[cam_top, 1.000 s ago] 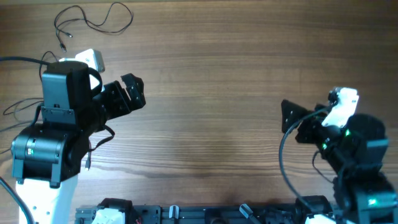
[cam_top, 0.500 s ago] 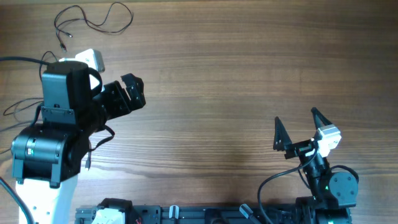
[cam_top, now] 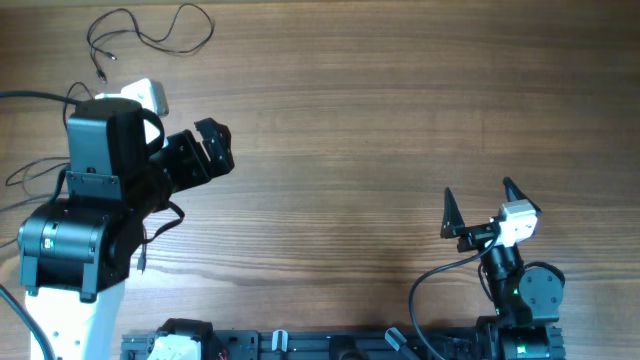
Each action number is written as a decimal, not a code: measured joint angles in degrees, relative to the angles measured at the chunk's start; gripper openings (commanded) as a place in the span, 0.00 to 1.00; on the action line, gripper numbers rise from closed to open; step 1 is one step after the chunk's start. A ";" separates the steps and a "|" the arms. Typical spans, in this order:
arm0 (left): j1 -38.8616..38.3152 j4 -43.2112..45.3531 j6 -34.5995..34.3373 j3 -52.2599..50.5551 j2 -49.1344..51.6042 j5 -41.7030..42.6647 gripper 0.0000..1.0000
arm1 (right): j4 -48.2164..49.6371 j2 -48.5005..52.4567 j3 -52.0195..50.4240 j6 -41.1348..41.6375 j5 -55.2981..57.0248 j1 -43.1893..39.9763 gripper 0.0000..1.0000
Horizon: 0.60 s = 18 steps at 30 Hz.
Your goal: Untangle cables
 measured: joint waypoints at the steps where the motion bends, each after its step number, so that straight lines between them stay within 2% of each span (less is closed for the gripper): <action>1: 0.00 0.00 0.00 0.00 0.00 0.00 1.00 | 0.00 0.00 0.00 -0.24 0.20 -0.22 1.00; 18: 0.00 0.00 -0.02 0.00 0.00 0.00 1.00 | -0.11 0.00 0.00 0.94 3.85 -0.26 1.00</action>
